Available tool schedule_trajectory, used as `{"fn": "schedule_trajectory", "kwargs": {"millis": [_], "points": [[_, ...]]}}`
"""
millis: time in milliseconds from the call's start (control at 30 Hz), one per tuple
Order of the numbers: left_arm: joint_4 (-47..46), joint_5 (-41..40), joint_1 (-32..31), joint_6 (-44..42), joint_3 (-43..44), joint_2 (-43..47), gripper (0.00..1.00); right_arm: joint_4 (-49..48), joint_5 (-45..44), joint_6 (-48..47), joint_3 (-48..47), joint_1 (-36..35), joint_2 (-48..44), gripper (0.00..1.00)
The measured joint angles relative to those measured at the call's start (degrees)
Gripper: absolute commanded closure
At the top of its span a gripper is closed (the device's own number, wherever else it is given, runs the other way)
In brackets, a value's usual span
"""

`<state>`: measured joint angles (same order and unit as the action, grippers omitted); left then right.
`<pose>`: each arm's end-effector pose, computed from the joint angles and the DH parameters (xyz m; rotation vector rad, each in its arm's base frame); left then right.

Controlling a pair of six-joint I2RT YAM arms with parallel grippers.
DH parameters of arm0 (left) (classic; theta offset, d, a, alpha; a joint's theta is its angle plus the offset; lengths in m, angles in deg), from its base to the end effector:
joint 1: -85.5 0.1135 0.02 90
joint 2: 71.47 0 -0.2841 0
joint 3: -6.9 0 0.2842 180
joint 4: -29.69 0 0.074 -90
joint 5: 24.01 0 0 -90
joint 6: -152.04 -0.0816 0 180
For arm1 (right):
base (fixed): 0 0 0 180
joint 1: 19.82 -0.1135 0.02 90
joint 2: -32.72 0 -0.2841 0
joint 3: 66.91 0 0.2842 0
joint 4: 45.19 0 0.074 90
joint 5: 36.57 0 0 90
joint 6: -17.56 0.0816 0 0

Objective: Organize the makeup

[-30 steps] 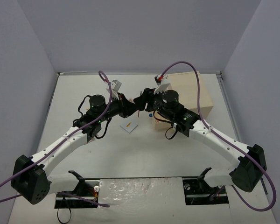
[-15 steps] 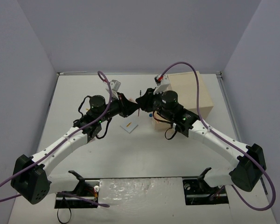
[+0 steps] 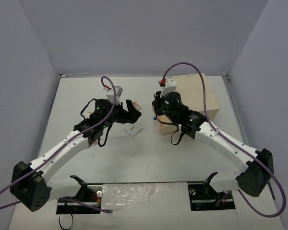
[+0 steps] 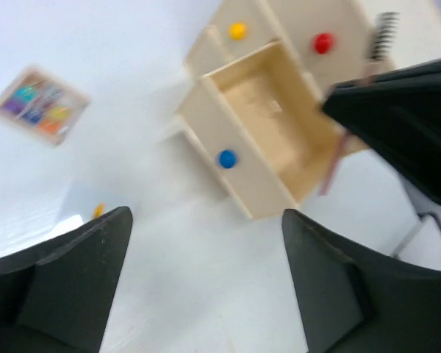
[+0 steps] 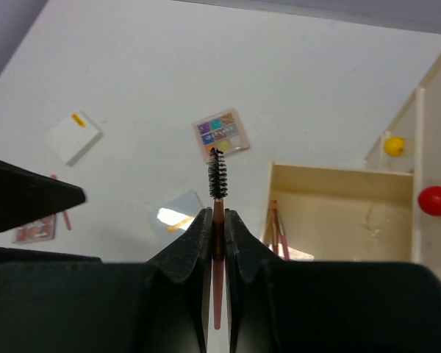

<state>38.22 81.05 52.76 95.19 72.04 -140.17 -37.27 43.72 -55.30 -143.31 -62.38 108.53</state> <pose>0.2828 -0.2070 0.3285 0.1953 1.8919 -1.0413 0.2949 0.2521 0.3722 -0.2549 1.7187 0.6309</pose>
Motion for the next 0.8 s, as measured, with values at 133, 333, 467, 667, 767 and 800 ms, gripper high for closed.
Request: {"fn": "schedule_trajectory", "kwargs": {"millis": [133, 333, 467, 667, 767, 800], "points": [[12.64, -11.11, 0.08, -4.1, 4.19, 1.75, 0.03, 4.54, -4.88, -3.41, -0.8, 0.79, 0.35, 1.0], [25.41, -26.23, 1.34, -9.84, 11.74, 5.38, 0.03, 8.56, -8.37, -5.3, -0.91, 2.61, 4.53, 0.95], [31.15, -30.79, 5.12, -11.97, 14.19, 6.98, 0.03, 9.82, -9.58, -5.85, -0.91, 3.29, 8.03, 0.69], [36.65, -31.4, 15.87, -13.37, 14.39, 7.26, 0.03, 10.7, -9.38, -7.7, -1.56, 3.53, 9.39, 0.39], [37.46, -30.99, 18.79, -13.5, 13.81, 7.23, 0.03, 11.15, -7.55, -9.12, -3.89, 3.51, 9.28, 0.37], [37.51, -30.79, 19.38, -13.51, 13.41, 7.23, 0.03, 11.09, -6.61, -9.54, -4.83, 3.48, 9.2, 0.37]]}}
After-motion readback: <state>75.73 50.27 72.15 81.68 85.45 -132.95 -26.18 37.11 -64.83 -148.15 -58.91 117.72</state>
